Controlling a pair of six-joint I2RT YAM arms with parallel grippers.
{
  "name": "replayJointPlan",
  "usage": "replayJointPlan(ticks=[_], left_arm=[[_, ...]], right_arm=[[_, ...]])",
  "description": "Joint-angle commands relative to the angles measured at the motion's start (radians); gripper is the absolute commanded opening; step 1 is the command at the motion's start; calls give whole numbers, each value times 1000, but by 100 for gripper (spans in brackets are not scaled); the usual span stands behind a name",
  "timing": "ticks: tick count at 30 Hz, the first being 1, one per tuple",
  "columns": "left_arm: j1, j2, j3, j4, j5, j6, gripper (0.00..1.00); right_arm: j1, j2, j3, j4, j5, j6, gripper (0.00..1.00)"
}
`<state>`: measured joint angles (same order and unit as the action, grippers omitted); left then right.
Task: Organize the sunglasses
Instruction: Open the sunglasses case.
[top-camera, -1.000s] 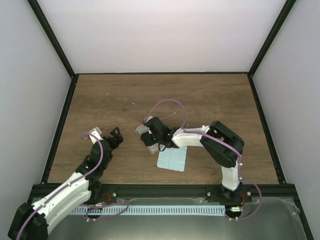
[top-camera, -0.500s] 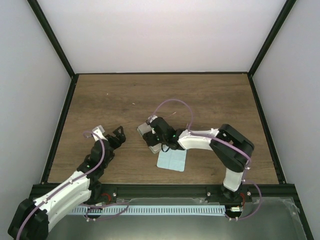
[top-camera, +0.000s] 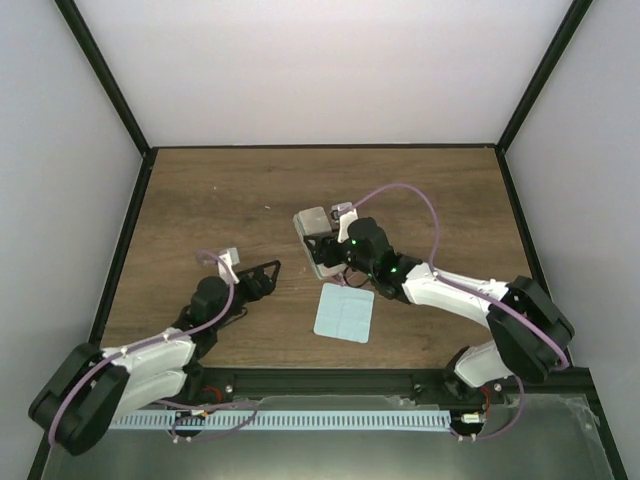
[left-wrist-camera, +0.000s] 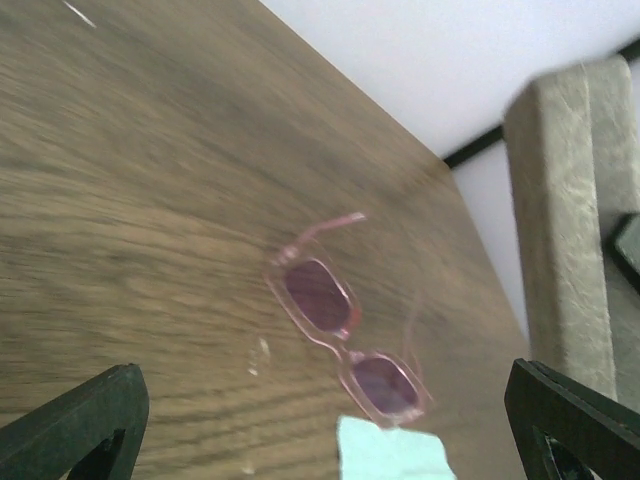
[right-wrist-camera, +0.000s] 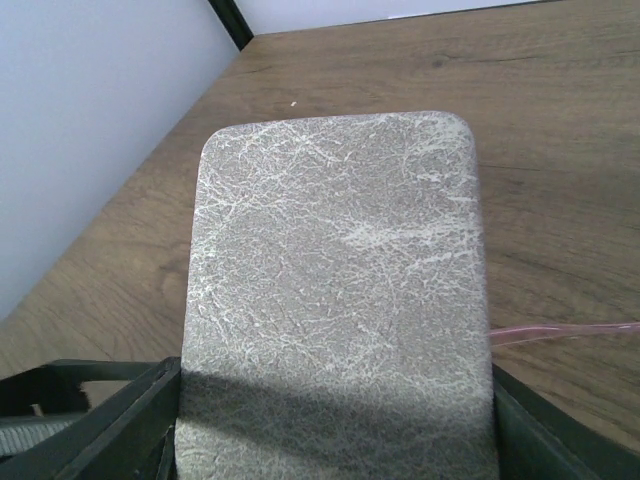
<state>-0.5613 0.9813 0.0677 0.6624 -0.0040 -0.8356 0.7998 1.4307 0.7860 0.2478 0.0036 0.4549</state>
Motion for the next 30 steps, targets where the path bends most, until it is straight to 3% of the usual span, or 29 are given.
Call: replayJointPlan(ticks=[1, 6, 14, 30], left_arm=[[-8, 121, 50, 228, 240, -18, 100], [-8, 181, 63, 332, 323, -13, 100], [-22, 146, 101, 240, 329, 41, 100], [-67, 392, 193, 278, 358, 33, 100]], right_arm=[[6, -20, 12, 56, -23, 6, 50], [5, -32, -13, 56, -28, 1, 50], [4, -18, -32, 78, -63, -11, 50], [4, -31, -29, 87, -102, 7, 49]])
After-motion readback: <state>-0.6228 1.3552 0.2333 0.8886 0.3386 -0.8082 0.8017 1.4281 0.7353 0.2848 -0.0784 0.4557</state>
